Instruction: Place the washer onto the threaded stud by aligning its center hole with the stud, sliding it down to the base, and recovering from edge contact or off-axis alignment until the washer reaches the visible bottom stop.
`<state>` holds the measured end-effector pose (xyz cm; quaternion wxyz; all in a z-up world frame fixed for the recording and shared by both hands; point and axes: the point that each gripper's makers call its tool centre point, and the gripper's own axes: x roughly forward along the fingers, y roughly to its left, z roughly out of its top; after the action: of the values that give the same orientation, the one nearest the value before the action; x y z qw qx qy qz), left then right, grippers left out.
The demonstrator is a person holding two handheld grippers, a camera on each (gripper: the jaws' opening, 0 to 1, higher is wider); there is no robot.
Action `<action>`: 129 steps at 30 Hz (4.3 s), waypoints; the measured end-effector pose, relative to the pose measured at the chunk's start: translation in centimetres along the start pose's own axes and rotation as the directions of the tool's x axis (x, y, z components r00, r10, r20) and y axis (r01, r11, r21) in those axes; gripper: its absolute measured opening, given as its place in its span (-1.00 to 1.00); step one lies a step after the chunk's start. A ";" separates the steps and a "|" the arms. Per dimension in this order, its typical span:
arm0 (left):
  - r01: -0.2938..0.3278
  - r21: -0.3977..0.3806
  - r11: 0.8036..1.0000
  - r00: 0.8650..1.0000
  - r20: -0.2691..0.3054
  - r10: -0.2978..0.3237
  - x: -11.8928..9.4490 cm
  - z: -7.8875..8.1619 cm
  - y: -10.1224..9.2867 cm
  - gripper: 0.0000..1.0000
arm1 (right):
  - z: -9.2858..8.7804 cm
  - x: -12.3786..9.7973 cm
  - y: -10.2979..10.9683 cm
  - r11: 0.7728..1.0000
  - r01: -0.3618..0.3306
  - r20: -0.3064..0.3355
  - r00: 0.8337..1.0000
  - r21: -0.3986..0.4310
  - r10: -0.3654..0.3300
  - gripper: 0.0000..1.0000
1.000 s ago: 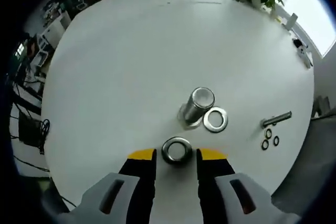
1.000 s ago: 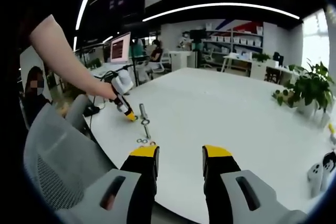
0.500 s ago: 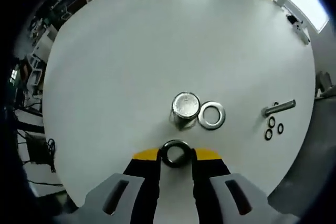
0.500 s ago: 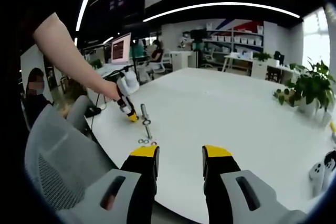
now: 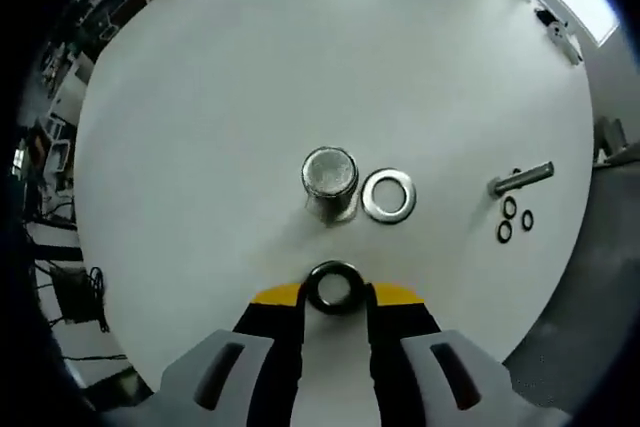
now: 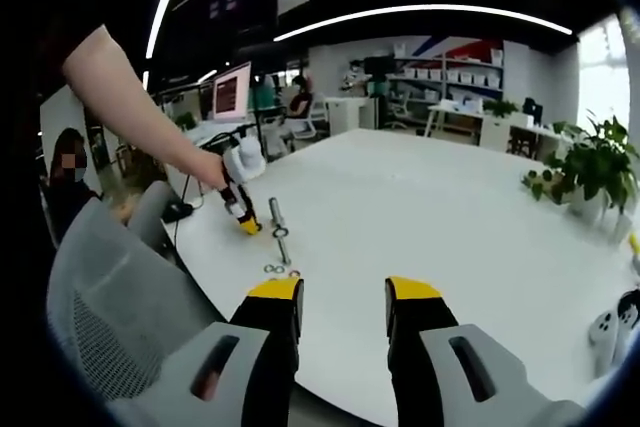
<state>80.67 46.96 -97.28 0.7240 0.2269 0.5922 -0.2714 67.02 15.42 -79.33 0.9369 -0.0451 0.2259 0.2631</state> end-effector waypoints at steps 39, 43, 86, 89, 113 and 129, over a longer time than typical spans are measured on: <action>-0.022 0.054 0.998 0.992 0.123 0.015 -0.9 0.6 -0.5 -0.62 | -0.2 0.0 -0.4 1.000 0.015 -0.006 1.000 0.000 -0.015 -0.31; -0.028 0.078 0.997 0.991 0.134 0.017 -1.3 0.5 -0.7 -0.62 | -0.2 0.0 -0.3 1.000 0.013 -0.007 1.000 0.001 -0.013 -0.31; -0.173 0.398 0.901 0.963 0.259 0.070 -7.3 6.7 -0.2 -0.62 | -0.1 -0.1 -0.5 1.000 0.025 0.001 1.000 0.007 -0.025 -0.31; -0.171 0.399 0.901 0.965 0.250 0.073 -7.2 7.0 0.0 -0.62 | -0.1 -0.1 -0.6 1.000 0.026 0.003 1.000 0.005 -0.026 -0.31; -0.095 0.413 0.906 0.988 0.149 0.036 -5.1 6.8 -0.1 -0.61 | 0.0 -0.2 -0.7 0.999 0.032 0.005 0.999 0.005 -0.032 -0.31; -0.057 0.411 0.910 0.997 0.074 0.029 -2.0 6.2 -0.2 -0.61 | -0.4 0.0 -0.7 1.000 0.028 -0.015 0.999 -0.004 -0.029 -0.31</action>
<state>84.75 43.02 -94.14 0.6849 0.3784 0.4920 -0.3817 67.18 14.76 -79.67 0.9387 -0.0521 0.2319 0.2498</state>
